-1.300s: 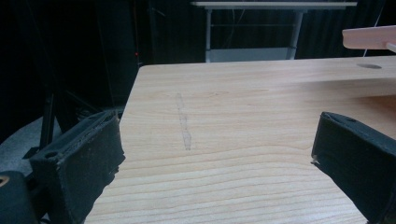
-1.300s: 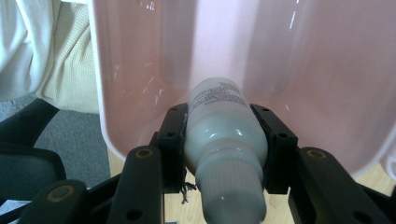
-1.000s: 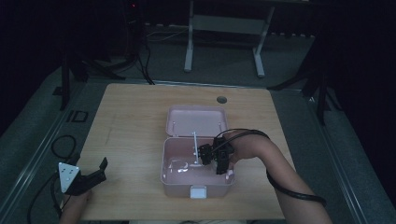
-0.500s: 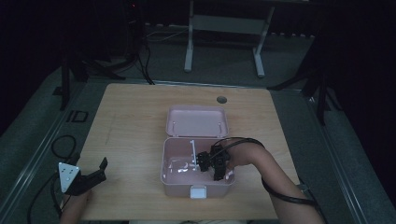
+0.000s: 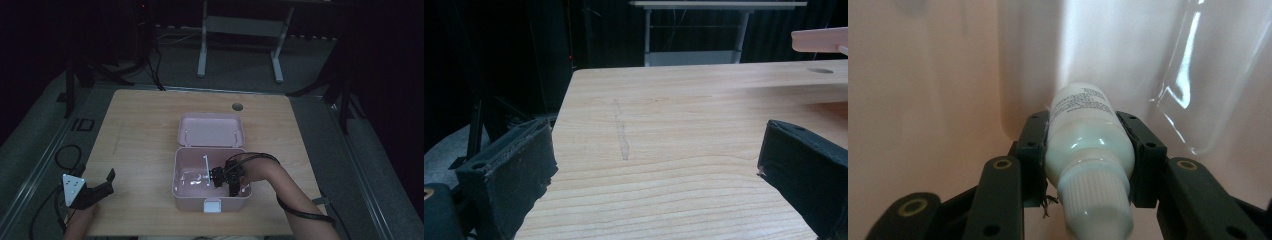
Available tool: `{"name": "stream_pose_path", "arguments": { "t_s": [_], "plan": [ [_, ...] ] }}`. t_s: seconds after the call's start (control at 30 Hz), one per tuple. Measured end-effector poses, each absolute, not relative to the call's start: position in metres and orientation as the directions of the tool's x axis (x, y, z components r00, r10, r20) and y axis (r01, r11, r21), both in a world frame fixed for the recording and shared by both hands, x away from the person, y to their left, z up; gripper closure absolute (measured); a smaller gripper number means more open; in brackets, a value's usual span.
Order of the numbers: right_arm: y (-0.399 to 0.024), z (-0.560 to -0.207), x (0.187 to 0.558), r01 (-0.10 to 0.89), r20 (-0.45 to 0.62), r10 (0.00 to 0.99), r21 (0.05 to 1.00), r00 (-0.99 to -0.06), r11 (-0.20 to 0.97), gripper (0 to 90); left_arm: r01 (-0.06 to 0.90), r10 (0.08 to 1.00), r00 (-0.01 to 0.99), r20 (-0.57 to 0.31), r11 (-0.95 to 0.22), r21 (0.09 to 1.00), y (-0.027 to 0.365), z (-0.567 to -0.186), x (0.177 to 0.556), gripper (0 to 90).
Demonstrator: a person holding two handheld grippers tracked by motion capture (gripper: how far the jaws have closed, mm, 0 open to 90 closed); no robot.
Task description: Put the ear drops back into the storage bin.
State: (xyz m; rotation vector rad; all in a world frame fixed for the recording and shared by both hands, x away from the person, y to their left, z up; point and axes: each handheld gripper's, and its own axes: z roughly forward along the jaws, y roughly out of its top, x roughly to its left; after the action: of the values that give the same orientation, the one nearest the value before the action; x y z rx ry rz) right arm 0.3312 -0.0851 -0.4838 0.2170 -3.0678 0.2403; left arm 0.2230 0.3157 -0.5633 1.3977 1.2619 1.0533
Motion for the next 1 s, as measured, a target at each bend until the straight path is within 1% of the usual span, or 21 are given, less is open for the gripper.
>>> {"name": "stream_pose_path", "arguments": {
  "t_s": [0.33,0.4,0.43,0.5,0.6,0.73,0.83,0.87,0.9,0.93,1.0],
  "plan": [
    [-0.084,-0.496,0.332,-0.126,0.063,-0.116,-0.178,-0.991,0.976,59.2,0.182,0.995,0.099,0.006,-0.024,0.983,0.315,-0.563,0.223,2.0],
    [-0.084,-0.497,0.332,-0.126,0.065,-0.116,-0.183,-0.991,0.975,58.0,0.182,0.995,0.099,0.006,-0.024,0.983,0.316,-0.563,0.223,2.0],
    [-0.084,-0.497,0.333,-0.108,0.070,-0.097,-0.190,-0.993,0.976,56.0,0.182,0.995,0.099,0.005,-0.023,0.983,0.316,-0.563,0.223,2.0],
    [-0.083,-0.497,0.333,-0.098,0.079,-0.084,-0.197,-0.993,0.976,55.1,0.180,0.995,0.100,0.004,-0.022,0.983,0.316,-0.563,0.223,2.0],
    [-0.083,-0.496,0.331,-0.105,0.075,-0.092,-0.205,-0.993,0.973,53.7,0.181,0.995,0.100,0.004,-0.022,0.983,0.316,-0.563,0.223,2.0],
    [-0.084,-0.492,0.331,-0.110,0.081,-0.097,-0.182,-0.992,0.977,51.6,0.181,0.995,0.100,0.005,-0.023,0.983,0.316,-0.563,0.223,2.0],
    [-0.086,-0.482,0.331,-0.113,0.062,-0.105,-0.146,-0.993,0.983,47.7,0.181,0.995,0.100,0.004,-0.022,0.983,0.316,-0.563,0.223,2.0],
    [-0.086,-0.482,0.331,-0.113,0.062,-0.105,-0.146,-0.993,0.983,47.7,0.182,0.995,0.100,0.004,-0.022,0.983,0.316,-0.563,0.223,2.0],
    [-0.088,-0.472,0.332,-0.087,0.063,-0.080,-0.118,-0.995,0.989,45.4,0.181,0.995,0.099,0.004,-0.023,0.983,0.316,-0.563,0.223,2.0],
    [-0.088,-0.472,0.332,-0.087,0.063,-0.080,-0.118,-0.995,0.989,45.4,0.181,0.995,0.099,0.004,-0.023,0.983,0.316,-0.563,0.223,2.0],
    [-0.090,-0.464,0.333,-0.079,0.054,-0.073,-0.114,-0.996,0.990,41.1,0.182,0.995,0.099,0.004,-0.022,0.983,0.316,-0.563,0.223,2.0]
  ]
}}
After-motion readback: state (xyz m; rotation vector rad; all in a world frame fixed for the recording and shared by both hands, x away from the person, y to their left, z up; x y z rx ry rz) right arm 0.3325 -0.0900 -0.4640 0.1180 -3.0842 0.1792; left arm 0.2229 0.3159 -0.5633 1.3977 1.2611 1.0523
